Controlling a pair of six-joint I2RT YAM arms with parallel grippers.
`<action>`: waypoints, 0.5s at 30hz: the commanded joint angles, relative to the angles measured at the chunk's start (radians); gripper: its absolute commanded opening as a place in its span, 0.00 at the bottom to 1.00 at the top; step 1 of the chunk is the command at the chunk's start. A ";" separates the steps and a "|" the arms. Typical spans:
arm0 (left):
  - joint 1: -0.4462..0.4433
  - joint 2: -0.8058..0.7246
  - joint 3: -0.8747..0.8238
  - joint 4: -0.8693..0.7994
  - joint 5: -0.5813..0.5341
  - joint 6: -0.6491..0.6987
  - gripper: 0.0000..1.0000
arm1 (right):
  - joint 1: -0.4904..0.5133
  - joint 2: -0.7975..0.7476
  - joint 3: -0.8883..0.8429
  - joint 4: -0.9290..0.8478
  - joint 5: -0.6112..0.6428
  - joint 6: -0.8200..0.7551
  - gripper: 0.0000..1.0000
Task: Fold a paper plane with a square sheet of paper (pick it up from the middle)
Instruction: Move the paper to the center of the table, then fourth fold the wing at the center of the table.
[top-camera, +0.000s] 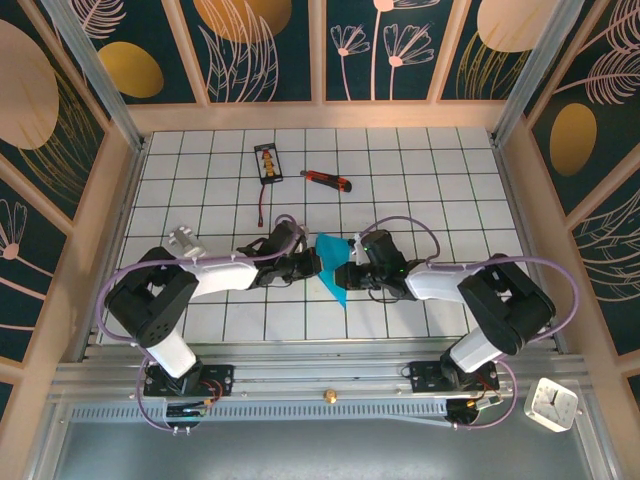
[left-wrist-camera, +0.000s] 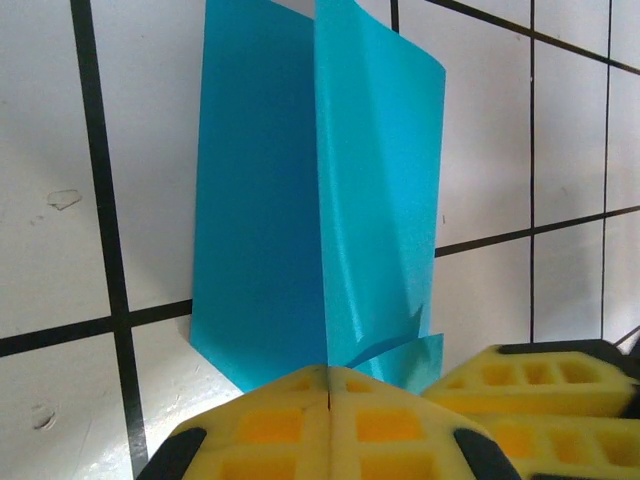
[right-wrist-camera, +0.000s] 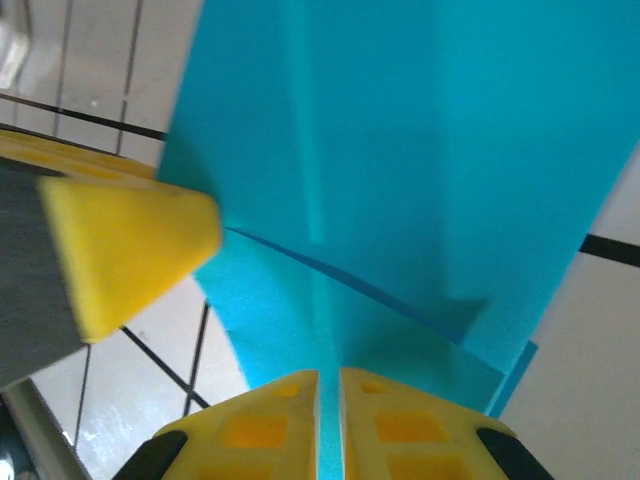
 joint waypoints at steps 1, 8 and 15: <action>0.004 -0.026 -0.019 -0.009 -0.015 -0.037 0.00 | 0.009 0.020 0.023 0.036 0.018 0.018 0.14; 0.004 -0.045 -0.053 0.043 0.014 -0.132 0.00 | 0.061 -0.064 0.030 -0.048 0.143 -0.051 0.18; 0.003 -0.052 -0.051 0.072 0.066 -0.260 0.00 | 0.227 -0.092 0.064 -0.162 0.456 -0.084 0.32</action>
